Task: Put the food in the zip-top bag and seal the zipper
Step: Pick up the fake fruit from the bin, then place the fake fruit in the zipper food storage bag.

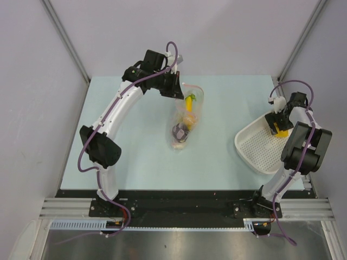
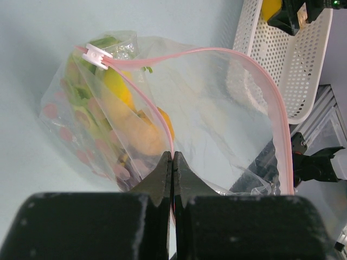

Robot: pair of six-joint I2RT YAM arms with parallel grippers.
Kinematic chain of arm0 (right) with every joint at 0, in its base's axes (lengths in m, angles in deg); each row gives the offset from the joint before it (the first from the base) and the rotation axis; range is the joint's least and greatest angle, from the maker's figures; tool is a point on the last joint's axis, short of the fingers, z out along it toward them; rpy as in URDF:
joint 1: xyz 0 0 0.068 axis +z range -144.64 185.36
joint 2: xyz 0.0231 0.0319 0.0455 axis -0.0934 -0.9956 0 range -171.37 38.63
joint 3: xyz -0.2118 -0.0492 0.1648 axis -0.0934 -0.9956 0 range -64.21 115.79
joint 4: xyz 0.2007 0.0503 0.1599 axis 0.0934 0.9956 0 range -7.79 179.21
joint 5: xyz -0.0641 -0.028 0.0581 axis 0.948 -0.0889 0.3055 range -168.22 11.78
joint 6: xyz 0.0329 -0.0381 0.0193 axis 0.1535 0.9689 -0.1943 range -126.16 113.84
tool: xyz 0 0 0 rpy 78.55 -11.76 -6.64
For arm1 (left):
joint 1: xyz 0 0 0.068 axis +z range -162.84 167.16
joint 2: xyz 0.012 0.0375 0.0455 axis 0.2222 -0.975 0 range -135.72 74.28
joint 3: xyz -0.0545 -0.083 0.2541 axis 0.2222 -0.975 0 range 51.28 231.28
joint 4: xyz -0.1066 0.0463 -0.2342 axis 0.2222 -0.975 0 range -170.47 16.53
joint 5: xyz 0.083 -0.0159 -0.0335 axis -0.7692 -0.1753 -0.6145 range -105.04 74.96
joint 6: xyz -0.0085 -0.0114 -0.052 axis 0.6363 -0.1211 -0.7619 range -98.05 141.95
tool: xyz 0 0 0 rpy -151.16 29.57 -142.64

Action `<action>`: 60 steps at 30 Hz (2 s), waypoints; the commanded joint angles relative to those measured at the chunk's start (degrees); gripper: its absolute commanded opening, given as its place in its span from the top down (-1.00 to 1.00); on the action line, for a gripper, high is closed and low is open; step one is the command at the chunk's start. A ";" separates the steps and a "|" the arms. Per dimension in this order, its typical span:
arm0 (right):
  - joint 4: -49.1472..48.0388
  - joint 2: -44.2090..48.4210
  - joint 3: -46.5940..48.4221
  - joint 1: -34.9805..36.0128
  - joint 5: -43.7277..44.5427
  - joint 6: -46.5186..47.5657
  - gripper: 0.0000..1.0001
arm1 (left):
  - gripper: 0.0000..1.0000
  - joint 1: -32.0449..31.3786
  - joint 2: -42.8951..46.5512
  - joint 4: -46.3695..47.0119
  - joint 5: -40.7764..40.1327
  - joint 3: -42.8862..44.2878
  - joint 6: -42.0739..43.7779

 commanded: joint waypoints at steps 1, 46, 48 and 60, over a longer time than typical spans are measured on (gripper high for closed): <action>2.18 1.24 2.46 0.09 -2.35 -0.48 -0.60 | 1.00 0.46 1.51 0.18 0.13 0.97 1.42; 3.15 10.82 30.85 49.40 -33.12 -33.61 -0.99 | 1.00 2.48 5.02 1.24 4.00 -2.37 0.72; 3.41 11.61 30.94 49.22 -33.03 -33.79 -0.99 | 1.00 2.57 5.20 1.06 4.17 -2.29 1.15; 19.21 18.91 29.45 27.62 -27.96 -23.71 -1.00 | 1.00 2.57 5.55 0.80 3.82 -2.11 2.03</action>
